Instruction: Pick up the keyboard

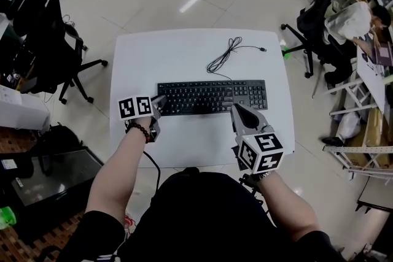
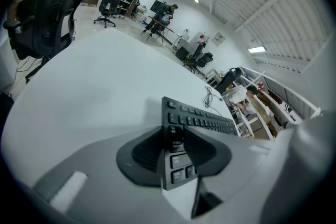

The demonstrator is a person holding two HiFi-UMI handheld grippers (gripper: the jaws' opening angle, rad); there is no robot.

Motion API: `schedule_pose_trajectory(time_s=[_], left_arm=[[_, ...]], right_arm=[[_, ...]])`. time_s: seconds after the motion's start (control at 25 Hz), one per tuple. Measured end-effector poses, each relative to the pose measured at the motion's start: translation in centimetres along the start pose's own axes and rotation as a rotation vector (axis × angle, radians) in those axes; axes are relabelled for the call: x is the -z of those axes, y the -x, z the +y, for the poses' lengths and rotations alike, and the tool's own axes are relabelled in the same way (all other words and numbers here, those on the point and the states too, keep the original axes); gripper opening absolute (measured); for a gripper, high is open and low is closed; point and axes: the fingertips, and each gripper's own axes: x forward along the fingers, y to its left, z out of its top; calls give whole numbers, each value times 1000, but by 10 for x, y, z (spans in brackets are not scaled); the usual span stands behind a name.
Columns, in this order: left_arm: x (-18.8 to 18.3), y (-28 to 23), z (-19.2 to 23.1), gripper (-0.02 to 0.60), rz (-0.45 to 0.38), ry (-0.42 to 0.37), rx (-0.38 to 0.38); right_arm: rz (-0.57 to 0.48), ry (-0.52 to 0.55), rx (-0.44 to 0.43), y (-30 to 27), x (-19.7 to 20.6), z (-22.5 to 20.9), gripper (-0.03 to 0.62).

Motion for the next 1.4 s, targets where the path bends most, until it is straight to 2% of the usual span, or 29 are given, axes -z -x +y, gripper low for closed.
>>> schedule_pose_trajectory(time_s=[0.16, 0.28, 0.56, 0.72, 0.88, 1.12, 1.28, 1.4], left_arm=[[-5, 13, -10, 124, -17, 10, 11], [-7, 23, -18, 100, -25, 17, 24], [-14, 44, -36, 86, -36, 4, 49], [-20, 53, -47, 81, -48, -7, 62], [-25, 58, -59, 80, -52, -23, 73], [-30, 64, -71, 77, -53, -37, 75], [-32, 65, -75, 77, -46, -45, 75], [-31, 66, -77, 77, -37, -48, 73]], right_arm=[[12, -32, -3, -1, 5, -3, 2], [36, -99, -18, -2, 15, -5, 2], [123, -366, -32, -10, 59, -19, 14], [152, -507, -24, -17, 86, -31, 105], [157, -657, -6, -26, 107, -46, 143], [125, -921, 3, -40, 128, -66, 173], [36, -1107, -25, -52, 135, -77, 201], [-29, -1200, -36, -59, 138, -86, 209]])
